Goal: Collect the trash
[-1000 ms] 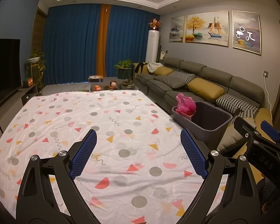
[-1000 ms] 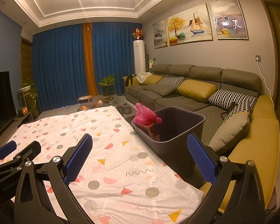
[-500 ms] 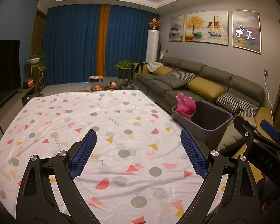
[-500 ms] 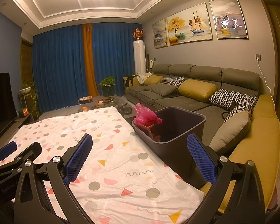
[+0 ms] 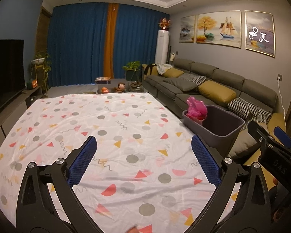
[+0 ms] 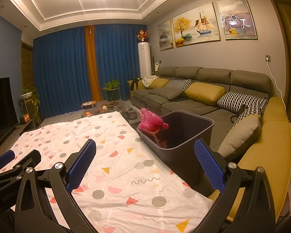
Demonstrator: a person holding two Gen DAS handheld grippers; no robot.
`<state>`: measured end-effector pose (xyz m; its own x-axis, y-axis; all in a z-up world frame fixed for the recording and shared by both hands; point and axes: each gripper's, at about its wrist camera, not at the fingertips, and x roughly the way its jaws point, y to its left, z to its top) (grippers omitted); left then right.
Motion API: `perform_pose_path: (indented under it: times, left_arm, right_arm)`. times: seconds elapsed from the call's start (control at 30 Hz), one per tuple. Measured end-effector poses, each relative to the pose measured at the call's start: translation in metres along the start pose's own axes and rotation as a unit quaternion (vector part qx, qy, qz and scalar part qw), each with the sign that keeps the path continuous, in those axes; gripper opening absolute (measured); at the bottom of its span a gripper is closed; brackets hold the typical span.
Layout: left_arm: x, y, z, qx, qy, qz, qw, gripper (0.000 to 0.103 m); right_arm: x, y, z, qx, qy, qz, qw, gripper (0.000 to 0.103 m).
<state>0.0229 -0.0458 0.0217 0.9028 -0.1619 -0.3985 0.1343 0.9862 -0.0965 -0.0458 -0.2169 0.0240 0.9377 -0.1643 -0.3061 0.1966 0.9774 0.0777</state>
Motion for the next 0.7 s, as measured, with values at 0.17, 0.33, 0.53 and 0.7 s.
perform_pose_path:
  times: [0.17, 0.33, 0.53, 0.7]
  left_arm:
    - [0.0001, 0.0027, -0.0007, -0.003, 0.001, 0.003, 1.0, 0.096]
    - [-0.0001, 0.0042, -0.001, -0.005, 0.001, 0.002, 1.0, 0.096]
    - [-0.0005, 0.0048, -0.001, -0.008, 0.0, 0.002, 1.0, 0.096]
    - [-0.0012, 0.0046, -0.0013, -0.008, 0.001, 0.002, 1.0, 0.096]
  right_arm:
    - [-0.0014, -0.0035, -0.0005, 0.001, 0.0, 0.001, 1.0, 0.098]
    - [-0.0017, -0.0031, -0.0003, 0.001, -0.001, 0.001, 1.0, 0.098]
    - [-0.0012, -0.0025, -0.0001, 0.003, -0.001, 0.0, 1.0, 0.098]
    - [-0.0016, -0.0036, -0.0002, 0.003, -0.001, 0.001, 1.0, 0.098]
